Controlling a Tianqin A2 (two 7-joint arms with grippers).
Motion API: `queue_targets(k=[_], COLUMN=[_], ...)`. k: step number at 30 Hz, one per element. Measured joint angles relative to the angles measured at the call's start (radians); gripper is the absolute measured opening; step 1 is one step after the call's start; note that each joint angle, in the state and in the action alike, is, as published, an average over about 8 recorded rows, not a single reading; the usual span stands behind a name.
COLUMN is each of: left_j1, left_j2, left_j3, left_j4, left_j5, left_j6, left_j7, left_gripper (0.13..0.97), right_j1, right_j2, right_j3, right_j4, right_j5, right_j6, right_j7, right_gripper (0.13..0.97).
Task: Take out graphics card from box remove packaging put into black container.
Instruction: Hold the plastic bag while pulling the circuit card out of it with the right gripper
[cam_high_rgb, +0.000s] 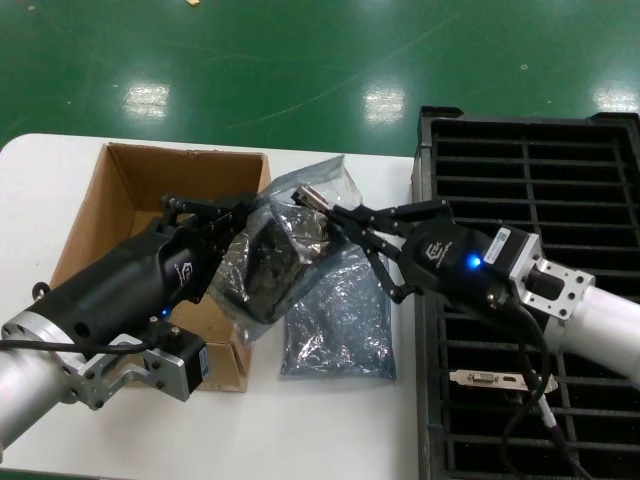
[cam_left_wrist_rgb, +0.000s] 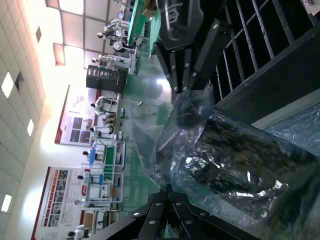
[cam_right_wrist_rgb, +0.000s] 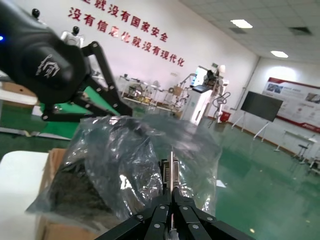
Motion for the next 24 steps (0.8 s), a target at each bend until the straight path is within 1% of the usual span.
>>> queue_targets(k=[7, 14, 24], left_j1=[0.000, 0.000, 0.000], left_j2=[0.000, 0.000, 0.000], left_j3=[0.000, 0.000, 0.000], left_j4=[0.000, 0.000, 0.000], left_j5=[0.000, 0.000, 0.000], left_j6=[0.000, 0.000, 0.000], left_j7=[0.000, 0.000, 0.000], left_gripper=[0.139, 0.139, 0.139], right_j1=[-0.014, -0.022, -0.037], right_j2=[-0.009, -0.014, -0.023], right_j3=[0.009, -0.006, -0.024], right_j4=[0.023, 0.024, 0.040], right_j5=[0.007, -0.003, -0.027], right_j6=[0.022, 0.028, 0.070], right_j7=[-0.016, -0.033, -0.011], right_gripper=[0.137, 0.137, 0.137])
